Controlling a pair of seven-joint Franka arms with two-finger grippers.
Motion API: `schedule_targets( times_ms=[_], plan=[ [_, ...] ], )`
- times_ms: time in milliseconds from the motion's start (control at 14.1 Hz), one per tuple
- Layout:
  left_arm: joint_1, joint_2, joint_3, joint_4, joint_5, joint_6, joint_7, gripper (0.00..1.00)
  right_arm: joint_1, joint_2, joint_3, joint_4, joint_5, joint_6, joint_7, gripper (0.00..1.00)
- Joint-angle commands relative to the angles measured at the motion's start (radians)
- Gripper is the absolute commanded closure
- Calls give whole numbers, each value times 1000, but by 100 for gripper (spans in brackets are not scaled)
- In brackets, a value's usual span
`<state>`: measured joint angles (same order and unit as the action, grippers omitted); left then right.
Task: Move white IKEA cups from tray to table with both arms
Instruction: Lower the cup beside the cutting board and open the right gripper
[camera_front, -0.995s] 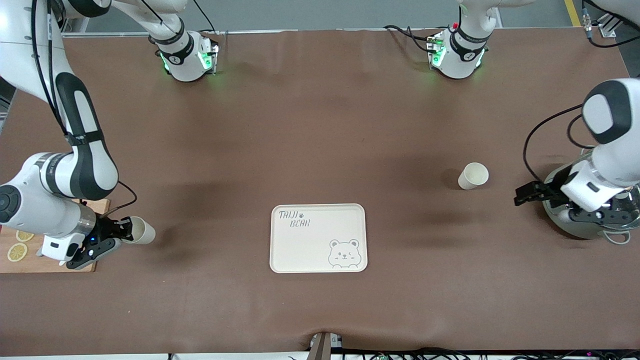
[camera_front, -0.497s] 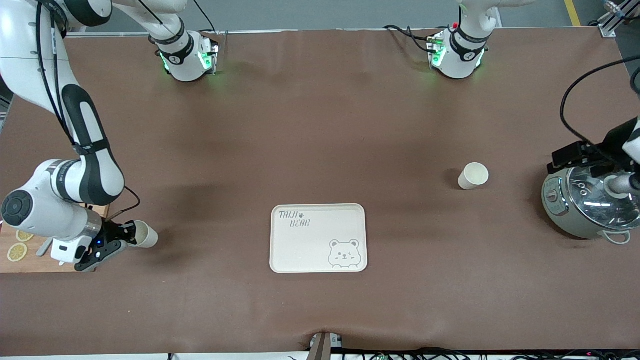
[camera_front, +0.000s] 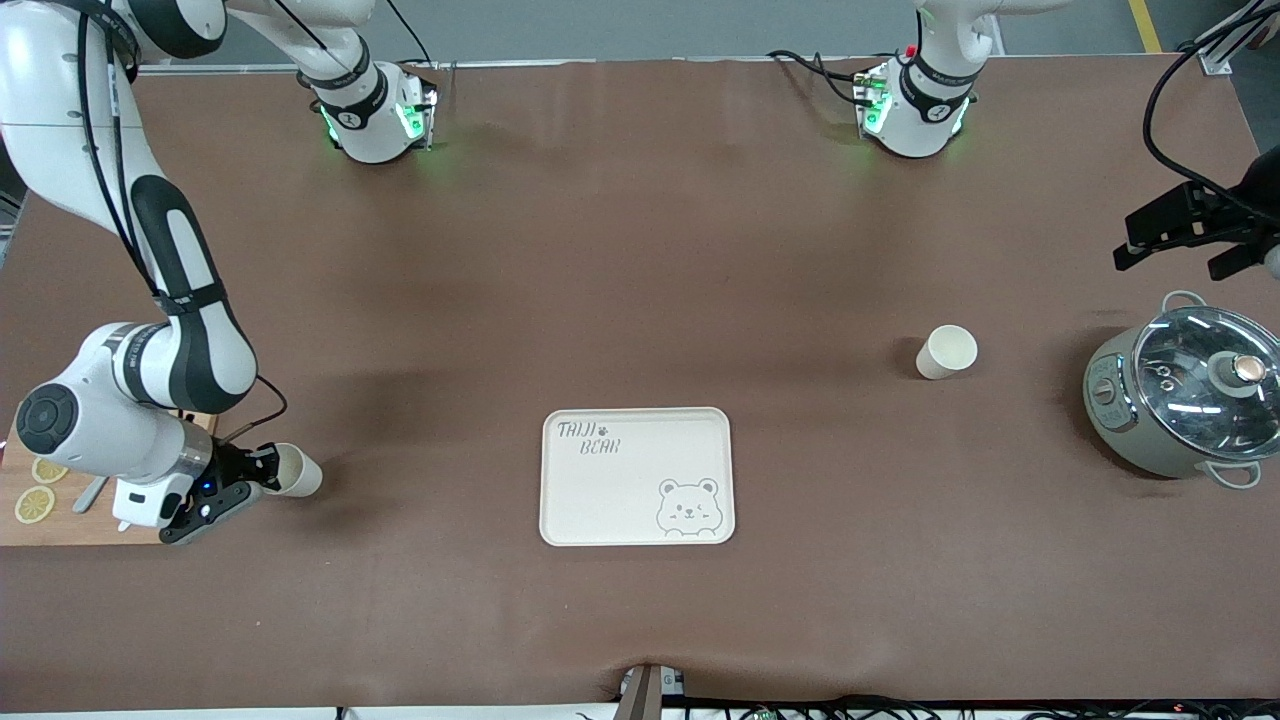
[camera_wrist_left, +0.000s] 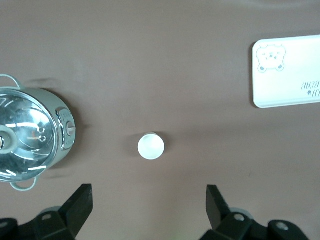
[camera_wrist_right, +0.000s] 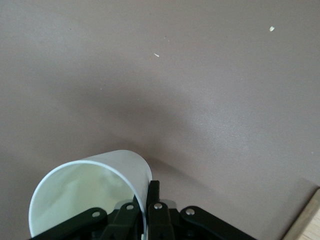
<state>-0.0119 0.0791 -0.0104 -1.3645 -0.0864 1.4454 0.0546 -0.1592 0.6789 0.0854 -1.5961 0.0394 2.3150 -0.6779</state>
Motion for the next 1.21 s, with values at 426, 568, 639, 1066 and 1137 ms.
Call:
schedule_targets(
  times_ms=[426, 568, 639, 1066, 1137],
  plan=[
    [6, -199, -54, -265, 80, 59, -2, 0, -46, -24, 28, -125, 17, 47, -35, 100],
    [3, -176, -43, -252, 71, 104, -13, 0, -48, -25, 33, -139, 17, 60, -37, 100],
    [3, -130, -40, -204, 73, 108, -10, 0, -48, -30, 33, -143, 17, 69, -37, 100],
    [-129, -61, 105, -145, 45, 95, 4, 0, -40, -32, 33, -85, 19, 37, -20, 0],
    [-128, -56, 105, -142, 40, 95, 5, 0, -40, -32, 33, -58, 20, 9, -19, 0]
  ],
)
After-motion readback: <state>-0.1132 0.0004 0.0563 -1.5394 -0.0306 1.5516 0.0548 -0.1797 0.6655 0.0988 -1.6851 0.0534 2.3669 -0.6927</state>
